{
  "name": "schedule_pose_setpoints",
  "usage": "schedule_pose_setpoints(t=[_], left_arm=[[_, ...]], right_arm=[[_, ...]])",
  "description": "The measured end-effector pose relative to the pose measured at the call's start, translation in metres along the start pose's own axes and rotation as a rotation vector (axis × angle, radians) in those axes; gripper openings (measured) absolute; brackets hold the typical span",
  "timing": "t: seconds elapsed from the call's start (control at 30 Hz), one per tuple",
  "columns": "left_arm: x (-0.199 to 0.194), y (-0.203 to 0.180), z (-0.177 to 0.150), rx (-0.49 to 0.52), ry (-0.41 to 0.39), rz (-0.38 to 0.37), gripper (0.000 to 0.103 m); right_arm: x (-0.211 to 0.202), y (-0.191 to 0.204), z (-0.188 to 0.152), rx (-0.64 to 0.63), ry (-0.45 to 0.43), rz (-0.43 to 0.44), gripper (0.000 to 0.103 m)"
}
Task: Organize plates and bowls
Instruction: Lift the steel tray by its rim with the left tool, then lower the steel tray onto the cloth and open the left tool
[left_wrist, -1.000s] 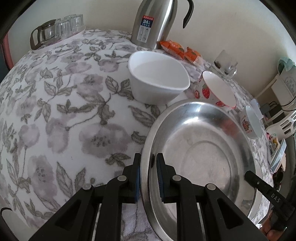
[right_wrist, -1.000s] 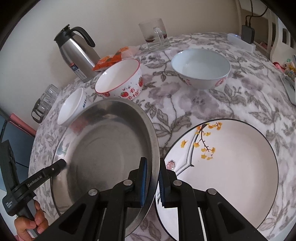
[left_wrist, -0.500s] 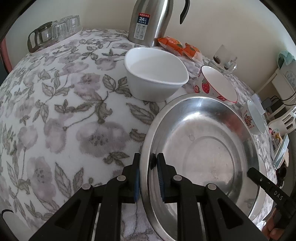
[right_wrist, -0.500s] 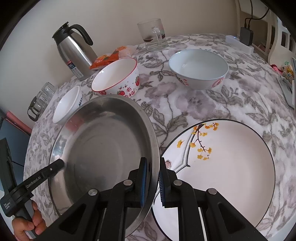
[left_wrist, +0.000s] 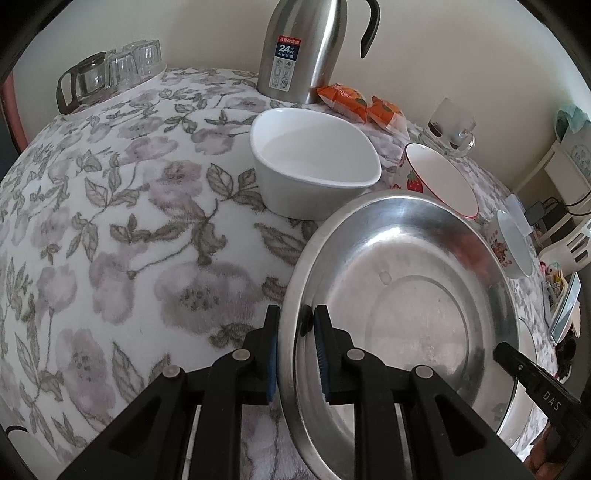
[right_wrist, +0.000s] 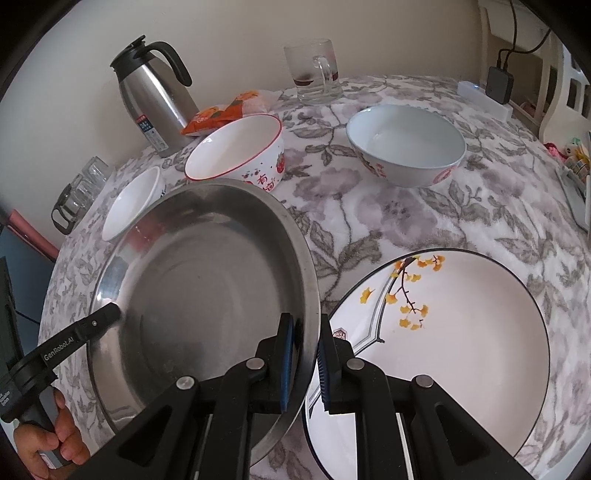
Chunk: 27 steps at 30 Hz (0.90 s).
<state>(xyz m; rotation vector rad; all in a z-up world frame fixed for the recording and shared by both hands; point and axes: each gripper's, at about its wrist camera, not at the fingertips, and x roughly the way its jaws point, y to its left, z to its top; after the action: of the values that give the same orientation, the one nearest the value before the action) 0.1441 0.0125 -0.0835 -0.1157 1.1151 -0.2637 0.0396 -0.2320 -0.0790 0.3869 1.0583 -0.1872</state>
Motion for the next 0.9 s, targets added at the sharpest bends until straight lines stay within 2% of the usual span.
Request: schedule_pose_setpoints(t=[0.47,0.73,0.8,0.87,0.9], left_arm=[[-0.001,-0.001,-0.001,0.002,0.011,-0.003,0.019],[-0.002,-0.002,-0.001,0.002,0.012,-0.014,0.024],[-0.002,-0.001,-0.001,-0.003,0.012,-0.017,0.025],[-0.005,-0.001,0.0,-0.004,0.006,-0.015,0.03],[-0.007,-0.001,0.0,-0.005,0.0,-0.017,0.037]], right_arm=[[0.0,-0.003,-0.001,0.021,0.002,0.009,0.015],[-0.006,0.001,0.0,0.016,-0.026,0.02,0.029],[-0.008,-0.001,0.0,0.024,-0.036,0.014,0.037],[-0.009,-0.002,0.0,0.03,-0.045,0.011,0.037],[-0.011,-0.002,0.001,0.032,-0.051,0.013,0.037]])
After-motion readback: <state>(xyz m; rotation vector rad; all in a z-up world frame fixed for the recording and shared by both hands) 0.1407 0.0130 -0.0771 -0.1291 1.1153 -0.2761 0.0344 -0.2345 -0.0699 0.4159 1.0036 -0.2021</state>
